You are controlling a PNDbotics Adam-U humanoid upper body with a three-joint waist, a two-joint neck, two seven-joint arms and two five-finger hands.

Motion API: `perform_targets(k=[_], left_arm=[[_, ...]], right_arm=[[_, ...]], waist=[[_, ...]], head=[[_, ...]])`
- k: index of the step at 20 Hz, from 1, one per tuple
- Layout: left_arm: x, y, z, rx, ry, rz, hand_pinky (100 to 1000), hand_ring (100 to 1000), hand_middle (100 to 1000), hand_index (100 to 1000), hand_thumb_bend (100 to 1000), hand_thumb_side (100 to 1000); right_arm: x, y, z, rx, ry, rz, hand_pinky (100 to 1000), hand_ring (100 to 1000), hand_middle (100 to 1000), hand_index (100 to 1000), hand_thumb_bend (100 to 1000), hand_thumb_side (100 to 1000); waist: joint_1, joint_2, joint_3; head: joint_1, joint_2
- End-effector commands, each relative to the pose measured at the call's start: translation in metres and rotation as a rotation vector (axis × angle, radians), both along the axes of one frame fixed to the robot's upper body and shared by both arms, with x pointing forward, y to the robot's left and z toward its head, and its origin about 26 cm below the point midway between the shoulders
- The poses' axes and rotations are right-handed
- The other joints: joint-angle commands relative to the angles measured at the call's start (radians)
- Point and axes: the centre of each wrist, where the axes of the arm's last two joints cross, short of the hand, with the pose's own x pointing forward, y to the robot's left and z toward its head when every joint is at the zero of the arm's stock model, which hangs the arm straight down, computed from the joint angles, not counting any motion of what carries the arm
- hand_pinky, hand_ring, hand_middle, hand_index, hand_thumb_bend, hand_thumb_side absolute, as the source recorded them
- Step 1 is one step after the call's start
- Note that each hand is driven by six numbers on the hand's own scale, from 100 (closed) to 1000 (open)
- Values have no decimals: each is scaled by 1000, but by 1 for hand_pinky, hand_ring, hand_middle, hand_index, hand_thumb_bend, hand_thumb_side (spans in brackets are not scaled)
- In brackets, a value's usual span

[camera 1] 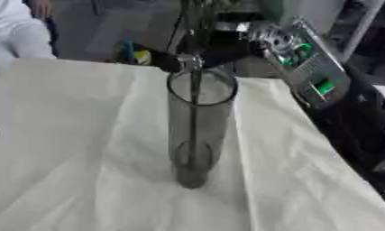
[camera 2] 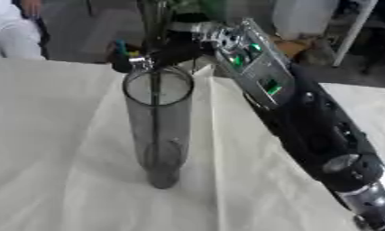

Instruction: Arrange flowers into the vase.

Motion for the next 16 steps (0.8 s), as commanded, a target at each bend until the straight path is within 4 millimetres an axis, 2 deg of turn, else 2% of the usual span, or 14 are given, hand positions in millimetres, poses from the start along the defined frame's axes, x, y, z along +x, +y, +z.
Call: perform_targets(k=[1, 16], left_arm=[[-2, -1, 8, 10, -28, -12, 566, 682, 756, 908, 100, 1000], [-2, -1, 8, 12, -24, -12, 567, 683, 757, 907, 100, 1000]], right_arm=[[-6, -7, 19, -6, -55, -13, 742, 751, 708, 813, 612, 755], [-10, -10, 20, -22, -73, -7, 751, 762, 721, 821, 624, 775]], waist=[[-11, -11, -1], [-6, -12, -8]], head=[[-1, -9], [1, -9]])
